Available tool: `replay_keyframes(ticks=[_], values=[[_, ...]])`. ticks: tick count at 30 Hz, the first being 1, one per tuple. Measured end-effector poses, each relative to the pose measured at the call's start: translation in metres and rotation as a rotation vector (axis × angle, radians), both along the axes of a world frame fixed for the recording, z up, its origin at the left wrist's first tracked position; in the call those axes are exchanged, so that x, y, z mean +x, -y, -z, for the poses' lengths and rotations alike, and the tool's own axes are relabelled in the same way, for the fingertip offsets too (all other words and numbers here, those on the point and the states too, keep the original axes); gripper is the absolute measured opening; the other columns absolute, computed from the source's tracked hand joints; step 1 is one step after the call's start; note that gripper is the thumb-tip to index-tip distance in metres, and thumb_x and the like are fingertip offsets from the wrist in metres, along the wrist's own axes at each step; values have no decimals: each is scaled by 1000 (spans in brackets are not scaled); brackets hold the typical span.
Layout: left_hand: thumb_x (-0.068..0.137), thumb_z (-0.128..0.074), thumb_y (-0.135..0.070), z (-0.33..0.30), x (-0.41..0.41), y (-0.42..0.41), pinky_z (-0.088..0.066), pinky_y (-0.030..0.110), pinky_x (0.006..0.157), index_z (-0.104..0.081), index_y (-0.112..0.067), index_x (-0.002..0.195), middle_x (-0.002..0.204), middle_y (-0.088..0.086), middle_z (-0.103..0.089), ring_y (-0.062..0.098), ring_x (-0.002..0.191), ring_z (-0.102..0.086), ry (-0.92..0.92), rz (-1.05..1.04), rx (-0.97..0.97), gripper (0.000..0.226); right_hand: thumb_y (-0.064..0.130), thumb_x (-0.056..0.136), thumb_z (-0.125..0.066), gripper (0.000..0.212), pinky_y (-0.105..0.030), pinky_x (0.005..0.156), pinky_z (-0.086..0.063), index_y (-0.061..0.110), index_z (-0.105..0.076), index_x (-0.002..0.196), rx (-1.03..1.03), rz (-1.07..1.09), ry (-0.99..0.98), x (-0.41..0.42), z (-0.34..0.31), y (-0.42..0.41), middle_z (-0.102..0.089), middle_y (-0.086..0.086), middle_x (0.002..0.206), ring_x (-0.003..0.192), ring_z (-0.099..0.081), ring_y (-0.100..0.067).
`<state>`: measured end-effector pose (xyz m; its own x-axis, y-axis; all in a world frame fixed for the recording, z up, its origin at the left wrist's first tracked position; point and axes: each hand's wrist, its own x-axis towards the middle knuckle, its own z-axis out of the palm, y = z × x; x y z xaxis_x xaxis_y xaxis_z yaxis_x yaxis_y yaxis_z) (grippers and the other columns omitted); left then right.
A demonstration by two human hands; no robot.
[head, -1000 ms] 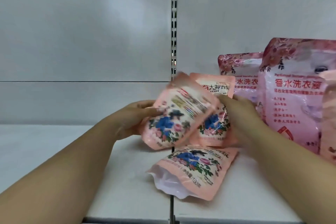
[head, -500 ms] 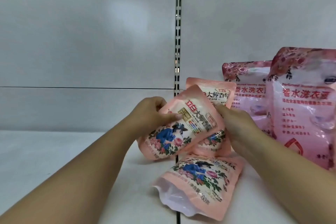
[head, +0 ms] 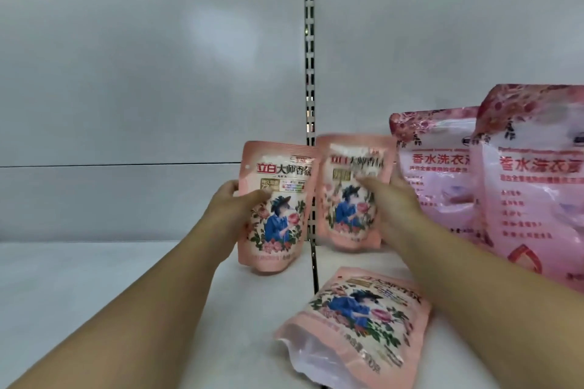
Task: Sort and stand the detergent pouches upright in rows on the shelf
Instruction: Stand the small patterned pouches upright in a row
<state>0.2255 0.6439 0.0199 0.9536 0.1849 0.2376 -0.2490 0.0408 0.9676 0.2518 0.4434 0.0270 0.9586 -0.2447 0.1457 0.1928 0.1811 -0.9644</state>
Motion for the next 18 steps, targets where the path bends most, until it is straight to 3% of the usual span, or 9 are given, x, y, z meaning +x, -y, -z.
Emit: replay_keyframes(ticks=[4,8,11,15,18], values=[[77,-70,-24,-2,3,-3,-54,40,81,-62,-15,105,94,8,-73,27,86,-69,-39,108,34,30,20,82,-67,35,-52,91,-48,5,-56,112,-160,-30,-183,13,16,-2,-65,-17,107,99,-62,-34],[75,-70,-29,3,3,-3,-54,35,73,-62,-15,103,96,8,-73,25,87,-69,-45,130,27,33,13,89,-59,10,-42,79,-51,5,-58,95,-110,-16,-153,12,16,-3,-65,-13,93,84,-63,-27],[75,-71,-29,3,4,-3,-54,36,75,-63,-14,103,96,9,-72,25,87,-69,-47,97,-26,33,10,88,-59,6,-48,78,-52,11,-56,83,-15,-48,-99,7,12,1,-66,-13,91,82,-64,-29],[70,-73,-30,5,4,-6,-54,41,80,-62,-13,105,97,11,-72,27,89,-69,-95,157,-28,40,7,88,-58,4,-48,73,-49,9,-55,89,-31,-101,-145,2,12,1,-66,-15,97,82,-63,-29],[75,-71,-26,7,3,-6,-56,35,69,-65,-14,98,92,9,-73,23,79,-71,-118,192,24,26,7,86,-60,19,-42,76,-48,5,-55,104,-106,-62,-160,-2,14,-1,-64,-16,111,88,-59,-27]])
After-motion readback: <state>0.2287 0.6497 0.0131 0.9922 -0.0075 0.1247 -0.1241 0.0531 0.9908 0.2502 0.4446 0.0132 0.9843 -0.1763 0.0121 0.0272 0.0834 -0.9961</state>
